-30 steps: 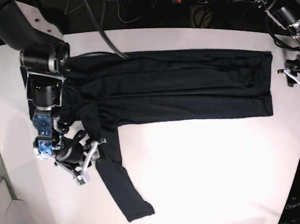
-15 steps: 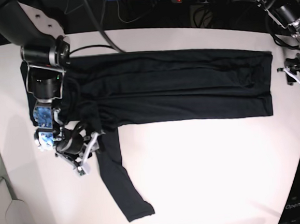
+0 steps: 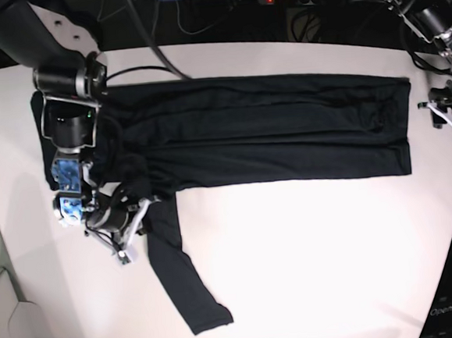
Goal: Fold the T-shirt properly
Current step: 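Lift the sleeve and fold it across the shirt's body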
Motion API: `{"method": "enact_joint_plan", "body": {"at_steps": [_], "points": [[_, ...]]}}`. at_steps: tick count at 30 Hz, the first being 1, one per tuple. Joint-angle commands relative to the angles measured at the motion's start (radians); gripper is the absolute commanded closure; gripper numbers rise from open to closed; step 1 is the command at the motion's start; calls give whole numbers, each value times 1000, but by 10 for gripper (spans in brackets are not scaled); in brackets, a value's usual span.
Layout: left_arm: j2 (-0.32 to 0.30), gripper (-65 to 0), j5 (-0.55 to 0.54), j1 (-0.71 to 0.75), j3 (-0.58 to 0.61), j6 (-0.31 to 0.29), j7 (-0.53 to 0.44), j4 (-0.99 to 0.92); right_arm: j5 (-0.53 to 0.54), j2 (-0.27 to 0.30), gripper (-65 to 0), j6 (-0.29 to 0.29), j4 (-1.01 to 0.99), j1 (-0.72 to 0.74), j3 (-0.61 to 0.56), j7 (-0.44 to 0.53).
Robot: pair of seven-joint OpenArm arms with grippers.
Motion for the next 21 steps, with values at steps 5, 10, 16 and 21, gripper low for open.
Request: {"method": "enact_joint_plan", "body": {"at_steps": [5,10,16,21], "points": [[-27,-322,-9,-10,-3,5,-19,16,18,-65,0,1,223,-48,-6,-35],[-30,-322,-9,-10,-3,5,-19,16,18,-131,0,1,416,-133,-51,-94],[-31,-322,-9,-10,3,5,-22,16,18,-206,0,1,637,-259,-141,-172],[-31,-322,-9,-12,4,5,-25,16,18,-219,0,1,772,-384,-241,-195]]}}
